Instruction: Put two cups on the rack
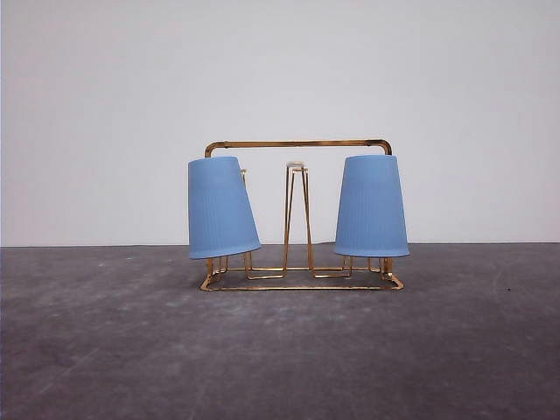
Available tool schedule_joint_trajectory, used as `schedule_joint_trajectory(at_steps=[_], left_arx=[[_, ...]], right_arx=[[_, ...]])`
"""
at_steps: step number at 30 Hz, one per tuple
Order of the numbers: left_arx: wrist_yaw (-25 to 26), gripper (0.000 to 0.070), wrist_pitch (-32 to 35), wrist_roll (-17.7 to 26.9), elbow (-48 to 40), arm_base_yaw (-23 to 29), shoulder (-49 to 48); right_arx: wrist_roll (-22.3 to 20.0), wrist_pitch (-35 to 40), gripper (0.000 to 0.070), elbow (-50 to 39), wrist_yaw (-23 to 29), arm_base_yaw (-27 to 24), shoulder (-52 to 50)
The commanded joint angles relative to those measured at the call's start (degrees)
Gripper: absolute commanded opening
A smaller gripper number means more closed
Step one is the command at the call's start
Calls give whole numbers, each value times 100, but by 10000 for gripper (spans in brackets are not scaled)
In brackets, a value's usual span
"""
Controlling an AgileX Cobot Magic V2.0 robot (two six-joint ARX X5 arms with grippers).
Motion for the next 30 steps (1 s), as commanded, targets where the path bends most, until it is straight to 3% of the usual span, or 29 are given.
schedule_joint_trajectory(at_steps=[1,30], left_arx=[[4,26,-39,-42,-81,0,-7],[4,26,-39,-40,-81,0,-7]], right_arx=[[-20,61,11,-13,17,13,-4],[-20,61,11,-13,18,13,-4]])
